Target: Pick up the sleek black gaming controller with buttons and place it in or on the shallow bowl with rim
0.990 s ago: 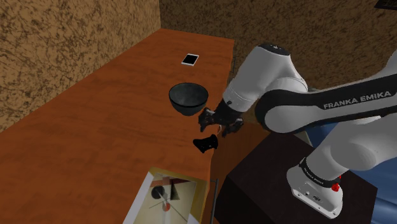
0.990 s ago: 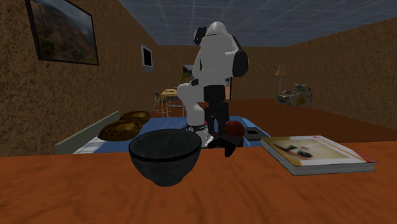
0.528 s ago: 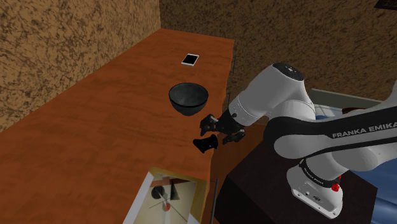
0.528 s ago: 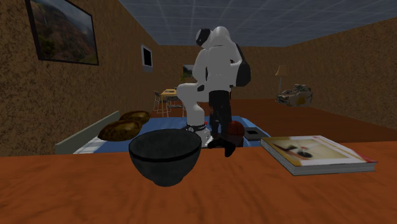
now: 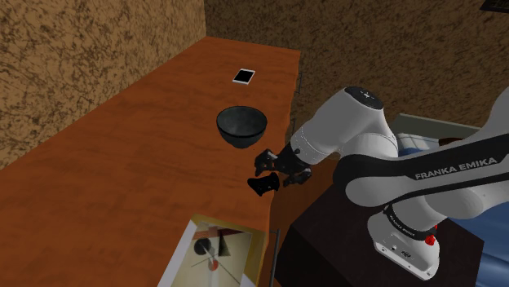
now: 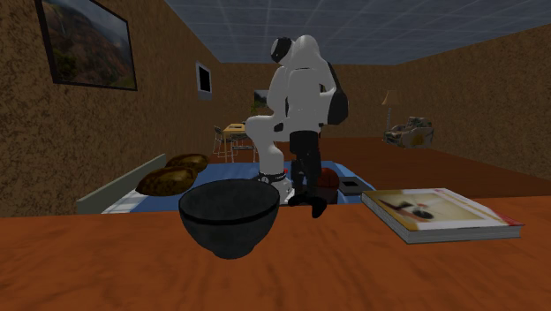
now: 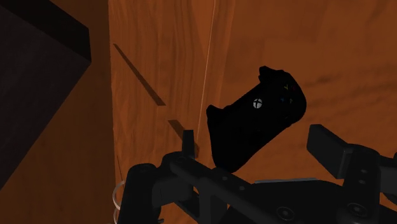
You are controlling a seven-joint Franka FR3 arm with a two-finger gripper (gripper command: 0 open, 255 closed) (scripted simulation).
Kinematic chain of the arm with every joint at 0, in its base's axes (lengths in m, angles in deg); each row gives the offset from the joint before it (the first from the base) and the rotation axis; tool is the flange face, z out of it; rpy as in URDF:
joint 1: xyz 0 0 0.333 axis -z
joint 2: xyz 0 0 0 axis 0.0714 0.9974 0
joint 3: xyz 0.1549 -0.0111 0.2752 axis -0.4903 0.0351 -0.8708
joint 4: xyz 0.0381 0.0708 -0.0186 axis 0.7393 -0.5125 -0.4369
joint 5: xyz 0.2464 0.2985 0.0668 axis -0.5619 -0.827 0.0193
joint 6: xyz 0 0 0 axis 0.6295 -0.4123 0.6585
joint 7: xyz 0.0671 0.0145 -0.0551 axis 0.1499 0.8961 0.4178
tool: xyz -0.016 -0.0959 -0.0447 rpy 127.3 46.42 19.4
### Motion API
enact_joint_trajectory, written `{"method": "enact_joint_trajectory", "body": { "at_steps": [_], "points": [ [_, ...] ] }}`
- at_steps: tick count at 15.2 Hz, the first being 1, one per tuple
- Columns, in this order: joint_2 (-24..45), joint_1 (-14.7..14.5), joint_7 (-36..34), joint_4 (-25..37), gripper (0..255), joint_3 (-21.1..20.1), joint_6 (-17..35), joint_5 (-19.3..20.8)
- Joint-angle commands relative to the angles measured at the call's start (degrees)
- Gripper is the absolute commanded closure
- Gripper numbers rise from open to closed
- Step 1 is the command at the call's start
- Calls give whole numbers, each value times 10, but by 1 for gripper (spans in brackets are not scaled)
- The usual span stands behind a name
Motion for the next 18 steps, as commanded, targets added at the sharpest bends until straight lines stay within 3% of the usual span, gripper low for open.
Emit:
{"method": "enact_joint_trajectory", "body": {
  "at_steps": [1,2,11,18],
  "points": [
    [0,0,0,0,0,0,0,0],
    [0,0,0,0,255,0,0,0],
    [0,0,0,0,255,0,0,0],
    [-55,-7,-2,24,255,33,-78,13]
  ]
}}
